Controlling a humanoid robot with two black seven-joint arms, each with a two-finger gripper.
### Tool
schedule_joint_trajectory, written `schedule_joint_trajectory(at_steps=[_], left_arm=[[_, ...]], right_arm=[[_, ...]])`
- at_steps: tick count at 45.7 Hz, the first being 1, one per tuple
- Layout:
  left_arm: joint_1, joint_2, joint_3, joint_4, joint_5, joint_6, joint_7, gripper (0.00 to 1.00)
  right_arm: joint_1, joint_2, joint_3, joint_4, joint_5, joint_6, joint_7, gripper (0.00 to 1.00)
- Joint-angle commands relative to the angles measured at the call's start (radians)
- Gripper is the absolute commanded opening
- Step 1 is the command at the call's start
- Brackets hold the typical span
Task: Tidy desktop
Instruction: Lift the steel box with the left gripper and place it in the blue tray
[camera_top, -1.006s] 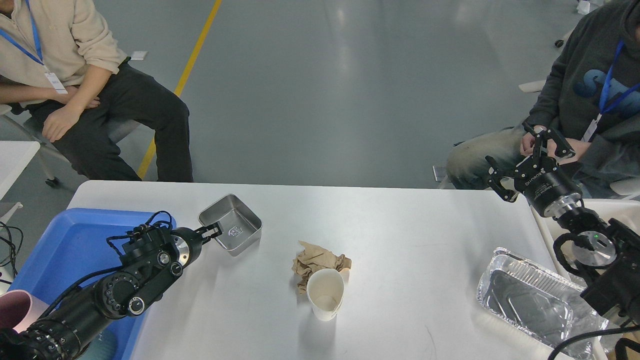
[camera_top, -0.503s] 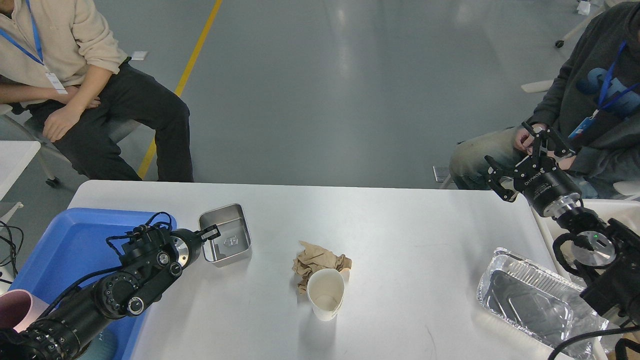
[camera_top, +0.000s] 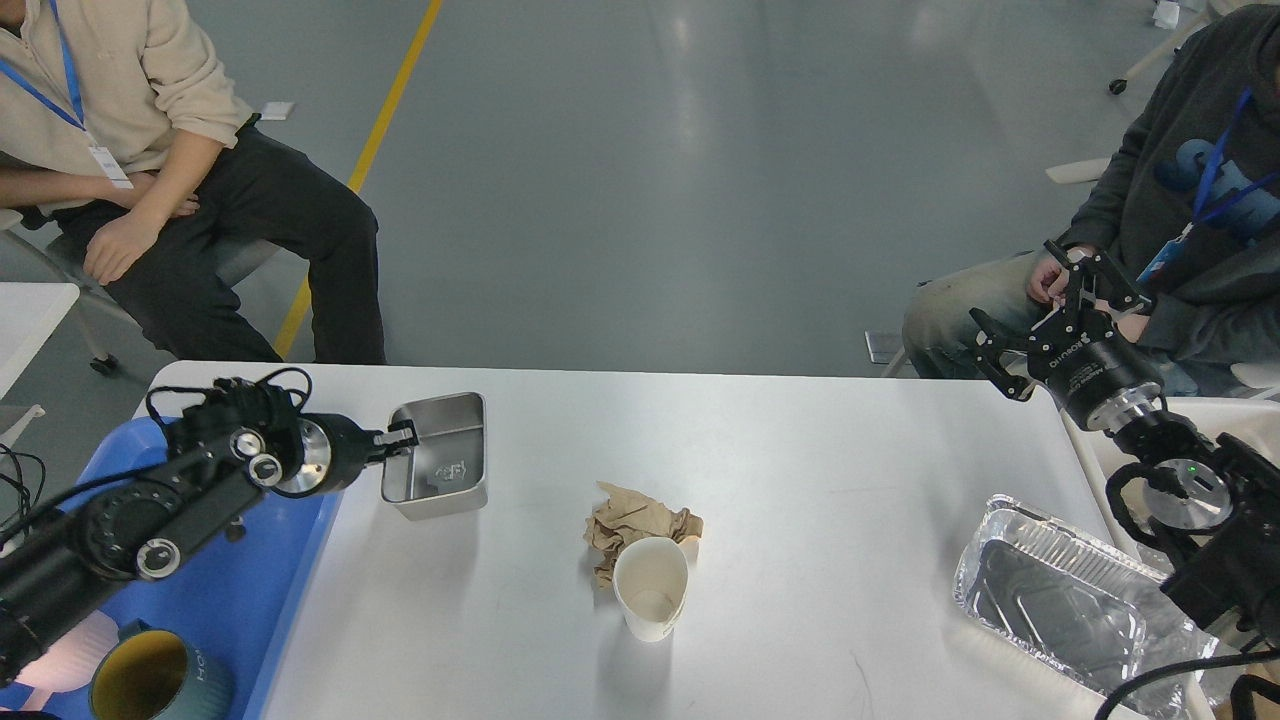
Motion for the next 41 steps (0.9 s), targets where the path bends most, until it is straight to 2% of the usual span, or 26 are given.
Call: schedule_joint_trajectory(at_steps=[1, 5, 6, 11, 16, 24, 29, 33, 41], left_arm=[[-0.1, 0.236, -0.004, -0.149, -0.123, -0.221, 0.009, 0.0], [-0.182, 0.371, -0.004, -0.214, -0.214, -0.354, 0.009, 0.0], [-0.205, 0.401, -0.004, -0.222, -0.237, -0.366, 0.009, 0.0], [-0.349, 0.504, -0.003, -0.242, -0.318, -0.366, 0.009, 0.0], [-0.449, 0.533, 0.011, -0.232, -0.341, -0.366, 0.009, 0.0], [-0.444, 0.567, 0.016, -0.229, -0.335, -0.366, 0.004, 0.0], [-0.352, 0.58, 0.006, -0.174, -0.326, -0.366, -0.011, 0.0], [-0.293, 0.577, 0.003, -0.07, -0.309, -0.366, -0.064, 0.0], [-0.26, 0.508, 0.017, 0.221, -0.161, -0.366, -0.265, 0.0]], right_arm=[[0.004, 0.0, 0.0, 0.0, 0.0, 0.0, 0.0, 1.0], [0.007, 0.0, 0.0, 0.0, 0.0, 0.0, 0.0, 1.0], [0.009, 0.0, 0.0, 0.0, 0.0, 0.0, 0.0, 1.0], [0.011, 0.0, 0.0, 0.0, 0.0, 0.0, 0.0, 1.0], [0.011, 0.0, -0.001, 0.0, 0.0, 0.0, 0.0, 1.0], [0.011, 0.0, -0.003, 0.0, 0.0, 0.0, -0.001, 1.0], [0.011, -0.011, -0.003, 0.0, 0.0, 0.0, -0.001, 1.0], [0.011, -0.02, -0.003, 0.0, 0.0, 0.0, -0.001, 1.0], [0.011, -0.02, -0.003, 0.0, 0.0, 0.0, -0.001, 1.0]])
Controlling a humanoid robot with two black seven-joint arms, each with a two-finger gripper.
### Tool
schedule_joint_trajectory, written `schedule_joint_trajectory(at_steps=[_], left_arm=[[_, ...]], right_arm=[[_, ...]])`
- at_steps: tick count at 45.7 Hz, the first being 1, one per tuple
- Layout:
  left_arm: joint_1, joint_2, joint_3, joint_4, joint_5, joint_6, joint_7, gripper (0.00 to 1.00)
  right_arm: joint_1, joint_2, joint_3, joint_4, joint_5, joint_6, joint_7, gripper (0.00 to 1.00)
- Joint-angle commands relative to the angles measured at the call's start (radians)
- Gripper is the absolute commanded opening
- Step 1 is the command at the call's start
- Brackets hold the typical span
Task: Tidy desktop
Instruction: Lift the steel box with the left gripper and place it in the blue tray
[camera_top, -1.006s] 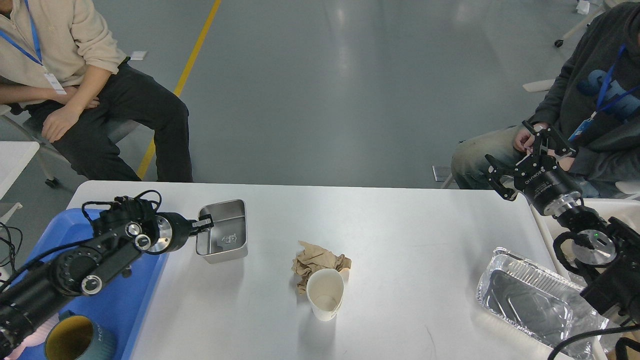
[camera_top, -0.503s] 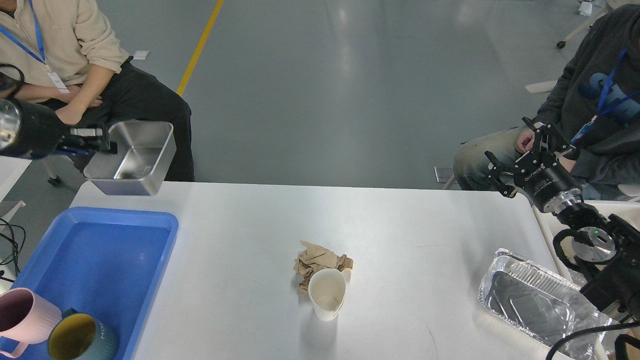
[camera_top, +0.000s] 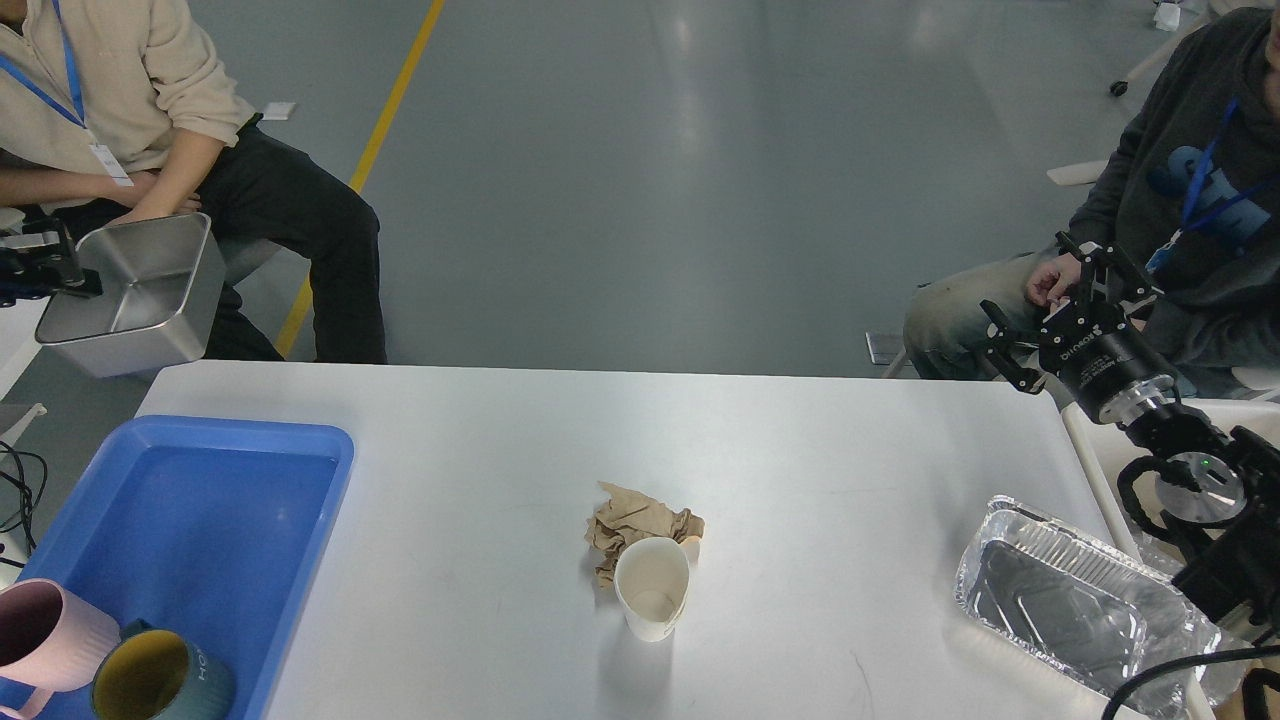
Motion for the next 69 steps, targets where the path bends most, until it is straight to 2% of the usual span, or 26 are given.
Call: schedule_joint_trajectory(at_steps=[1, 7, 12, 19, 22, 42, 57, 69], left_arm=[[0.035, -0.063, 0.01, 0.199, 0.11, 0.0, -0.147, 0.0], [0.118, -0.122, 0.019, 0.312, 0.205, 0.127, -0.265, 0.0], [0.149, -0.204, 0.114, 0.418, 0.245, 0.237, -0.36, 0.0], [0.144, -0.338, 0.269, 0.618, 0.222, 0.356, -0.457, 0.0], [0.145, -0.382, 0.31, 0.667, 0.211, 0.386, -0.482, 0.0], [0.191, -0.51, 0.534, 0.806, 0.105, 0.56, -0.494, 0.01], [0.245, -0.545, 0.548, 0.811, 0.059, 0.638, -0.502, 0.03], [0.268, -0.576, 0.548, 0.811, 0.052, 0.649, -0.503, 0.11]], right_arm=[[0.0, -0.001, 0.0, 0.0, 0.0, 0.0, 0.0, 1.0], [-0.003, -0.001, 0.0, 0.001, 0.0, 0.0, 0.0, 1.0], [-0.006, -0.001, 0.0, 0.001, 0.0, 0.0, 0.0, 1.0], [-0.009, -0.001, 0.0, 0.001, 0.0, 0.0, 0.0, 1.0], [-0.009, -0.001, 0.0, 0.001, 0.0, 0.0, 0.0, 1.0], [-0.015, 0.001, 0.0, 0.0, 0.0, 0.0, 0.001, 1.0], [-0.015, -0.002, 0.0, 0.0, 0.0, 0.0, 0.001, 1.0], [-0.014, -0.004, 0.0, 0.001, 0.0, 0.0, 0.001, 1.0]])
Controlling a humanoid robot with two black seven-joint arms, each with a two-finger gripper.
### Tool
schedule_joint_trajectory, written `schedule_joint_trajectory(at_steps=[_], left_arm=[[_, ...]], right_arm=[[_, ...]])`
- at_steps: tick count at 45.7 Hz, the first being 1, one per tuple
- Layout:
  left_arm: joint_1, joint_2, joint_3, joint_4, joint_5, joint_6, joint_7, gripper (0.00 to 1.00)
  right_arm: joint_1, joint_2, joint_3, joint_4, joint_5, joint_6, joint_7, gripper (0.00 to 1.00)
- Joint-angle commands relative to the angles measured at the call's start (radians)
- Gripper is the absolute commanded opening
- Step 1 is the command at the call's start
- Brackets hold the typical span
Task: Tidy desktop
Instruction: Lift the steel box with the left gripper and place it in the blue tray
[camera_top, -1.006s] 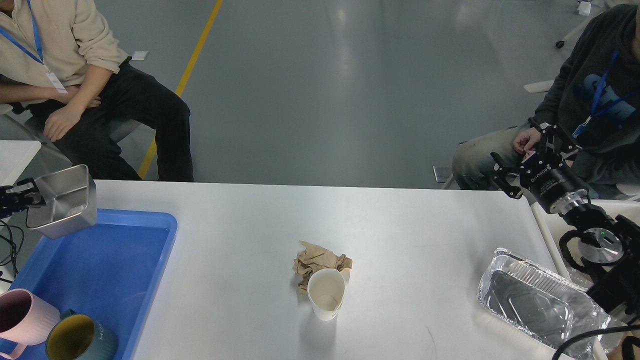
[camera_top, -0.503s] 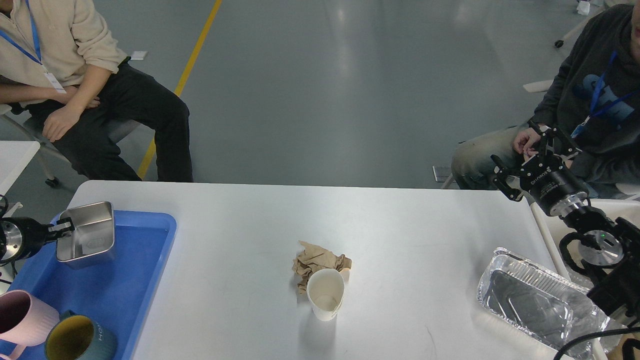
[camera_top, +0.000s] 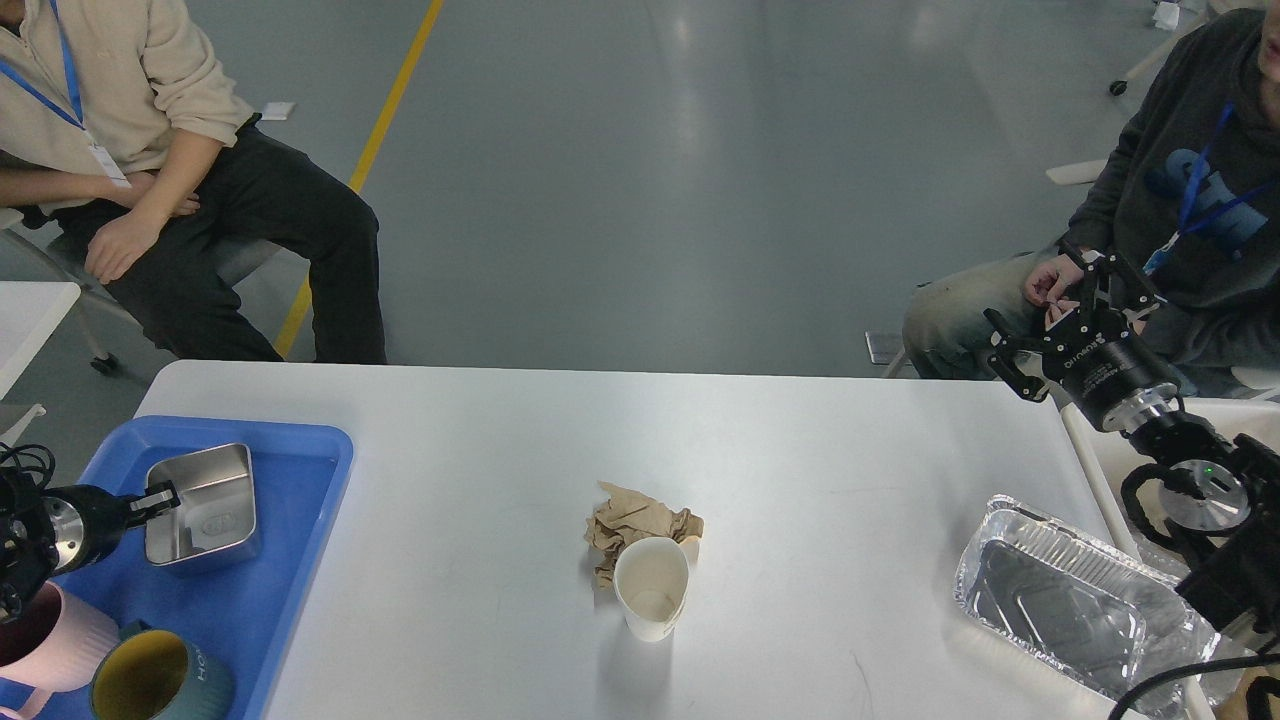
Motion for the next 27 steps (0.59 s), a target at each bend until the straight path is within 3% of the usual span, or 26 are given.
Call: schedule_joint_trajectory(at_steps=[1, 8, 12, 18, 22, 27], left_arm=[[0.004, -0.015, 0.001, 0.0, -0.001, 0.006, -0.002, 0.12], [0.004, -0.016, -0.001, 0.0, -0.003, 0.005, -0.002, 0.29], [-0.002, -0.013, -0.004, 0.0, -0.004, -0.003, -0.025, 0.56], [-0.01, -0.003, -0.001, 0.0, -0.047, -0.014, -0.042, 0.8], [-0.014, 0.004, -0.001, 0.0, -0.085, -0.04, -0.057, 0.89], [-0.048, 0.025, -0.001, -0.002, -0.113, -0.133, -0.069, 0.95]], right_arm=[[0.0, -0.002, -0.001, 0.001, 0.0, 0.0, 0.0, 1.0], [0.0, -0.009, -0.001, 0.001, 0.0, 0.0, -0.002, 1.0], [0.0, -0.009, -0.001, 0.001, 0.0, 0.0, 0.0, 1.0], [0.002, -0.009, 0.001, 0.001, 0.0, 0.0, -0.002, 1.0], [0.002, -0.008, 0.001, 0.001, 0.0, 0.0, 0.0, 1.0], [0.002, -0.008, 0.001, 0.008, 0.0, 0.0, 0.0, 1.0]])
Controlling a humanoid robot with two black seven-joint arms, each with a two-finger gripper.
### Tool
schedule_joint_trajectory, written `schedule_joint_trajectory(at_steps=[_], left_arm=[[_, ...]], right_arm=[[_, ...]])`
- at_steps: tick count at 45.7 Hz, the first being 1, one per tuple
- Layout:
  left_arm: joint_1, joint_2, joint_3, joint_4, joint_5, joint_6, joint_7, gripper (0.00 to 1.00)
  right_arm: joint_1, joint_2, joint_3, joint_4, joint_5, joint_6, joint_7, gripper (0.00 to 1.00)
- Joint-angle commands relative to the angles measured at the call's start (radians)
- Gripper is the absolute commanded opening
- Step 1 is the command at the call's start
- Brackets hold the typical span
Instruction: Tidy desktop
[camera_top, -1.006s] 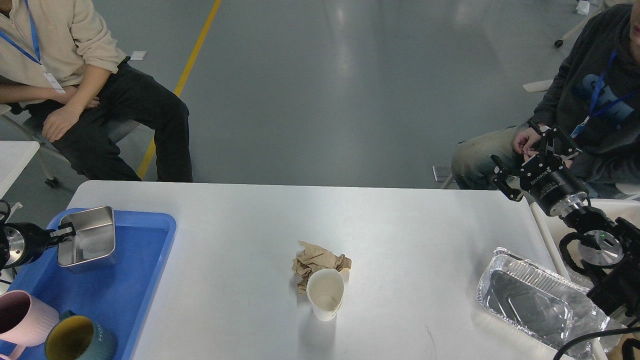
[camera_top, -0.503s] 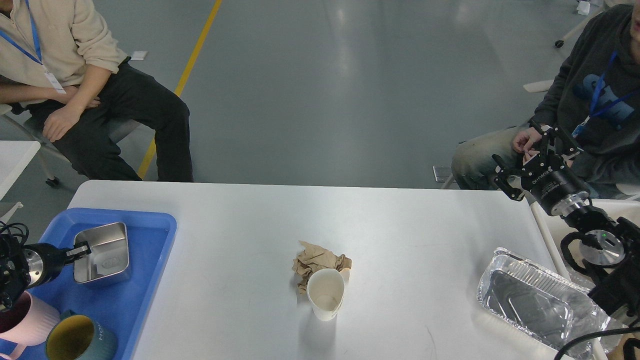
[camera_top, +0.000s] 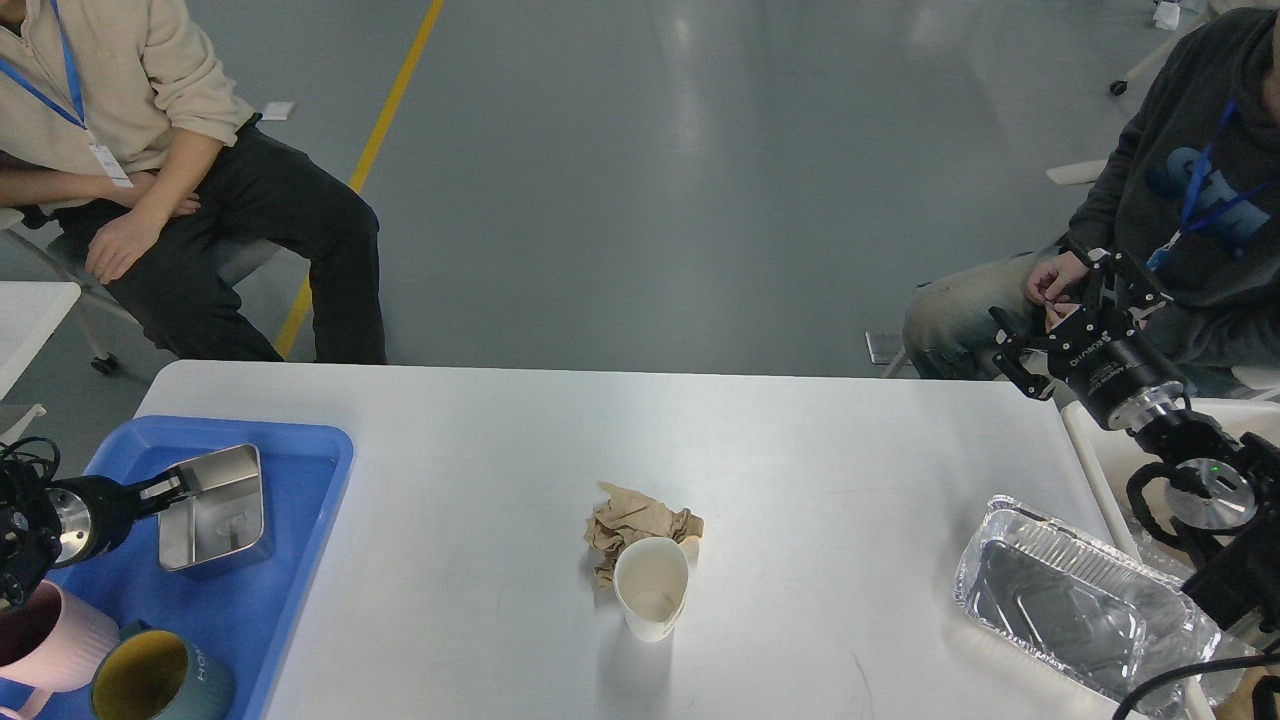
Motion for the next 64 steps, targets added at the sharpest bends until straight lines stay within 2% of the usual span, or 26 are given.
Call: schedule_joint_trajectory(at_steps=[1, 9, 14, 21, 32, 40, 42, 46, 51, 57, 60, 64], left_arm=[[-0.044, 0.03, 0.001, -0.001, -0.029, -0.103, -0.011, 0.95], [-0.077, 0.148, -0.016, -0.015, -0.045, -0.241, -0.025, 0.96], [-0.143, 0.198, -0.014, -0.014, -0.13, -0.301, -0.028, 0.96], [-0.225, 0.29, -0.014, -0.014, -0.276, -0.439, -0.025, 0.97], [-0.315, 0.355, -0.007, -0.023, -0.293, -0.476, -0.033, 0.96], [-0.355, 0.461, -0.014, -0.178, -0.295, -0.533, -0.033, 0.96], [-0.367, 0.487, -0.02, -0.231, -0.299, -0.534, -0.039, 0.96], [-0.377, 0.501, -0.077, -0.287, -0.356, -0.534, -0.08, 0.96], [-0.367, 0.461, -0.151, -0.288, -0.469, -0.533, -0.08, 0.96], [-0.337, 0.363, -0.158, -0.276, -0.592, -0.513, -0.089, 0.97], [-0.302, 0.302, -0.161, -0.273, -0.64, -0.475, -0.089, 0.97], [-0.269, 0.21, -0.163, -0.268, -0.703, -0.384, -0.093, 0.97]], right_arm=[[0.0, 0.001, 0.001, 0.007, 0.0, 0.0, 0.0, 1.0], [0.003, 0.004, 0.001, 0.014, 0.0, -0.002, -0.002, 1.0], [0.002, 0.006, 0.001, 0.014, 0.0, -0.002, 0.0, 1.0], [0.003, 0.007, 0.001, 0.014, 0.0, -0.002, -0.002, 1.0], [0.005, 0.007, 0.001, 0.014, 0.0, -0.003, -0.002, 1.0], [0.005, 0.006, 0.001, 0.014, 0.0, -0.003, 0.0, 1.0], [0.005, 0.006, 0.001, 0.014, 0.0, -0.003, -0.002, 1.0], [0.003, 0.007, -0.001, 0.014, 0.0, -0.003, 0.0, 1.0], [0.002, 0.004, 0.001, 0.017, 0.0, -0.003, -0.002, 1.0], [0.002, 0.001, 0.001, 0.018, 0.0, -0.003, -0.002, 1.0], [0.002, 0.0, 0.001, 0.018, 0.0, -0.003, -0.002, 1.0], [0.0, -0.002, 0.001, 0.017, 0.0, -0.003, -0.002, 1.0]])
